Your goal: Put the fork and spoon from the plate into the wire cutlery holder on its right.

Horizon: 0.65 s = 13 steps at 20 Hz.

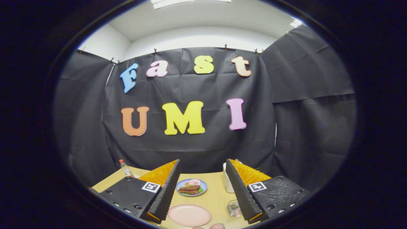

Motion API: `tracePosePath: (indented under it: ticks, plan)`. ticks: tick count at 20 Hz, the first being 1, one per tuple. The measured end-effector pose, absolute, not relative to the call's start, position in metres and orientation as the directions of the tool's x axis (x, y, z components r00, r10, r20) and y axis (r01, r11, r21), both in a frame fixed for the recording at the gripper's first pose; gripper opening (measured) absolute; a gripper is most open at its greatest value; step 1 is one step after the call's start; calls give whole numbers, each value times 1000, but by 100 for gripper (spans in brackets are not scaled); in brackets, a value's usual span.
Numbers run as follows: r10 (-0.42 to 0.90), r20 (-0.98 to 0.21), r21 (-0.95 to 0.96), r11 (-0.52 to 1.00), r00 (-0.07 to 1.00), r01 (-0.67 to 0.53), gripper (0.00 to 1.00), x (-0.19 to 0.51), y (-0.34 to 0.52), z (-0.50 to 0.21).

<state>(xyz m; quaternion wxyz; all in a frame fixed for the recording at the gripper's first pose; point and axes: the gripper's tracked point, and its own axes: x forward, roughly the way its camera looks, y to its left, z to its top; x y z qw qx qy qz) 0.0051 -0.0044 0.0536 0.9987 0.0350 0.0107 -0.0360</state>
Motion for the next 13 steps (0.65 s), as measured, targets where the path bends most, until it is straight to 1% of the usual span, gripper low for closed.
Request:
tracePosePath:
  ticks: [13]
  plan:
    - [-77,-14,71,994,997,78,85,15,-5,64]
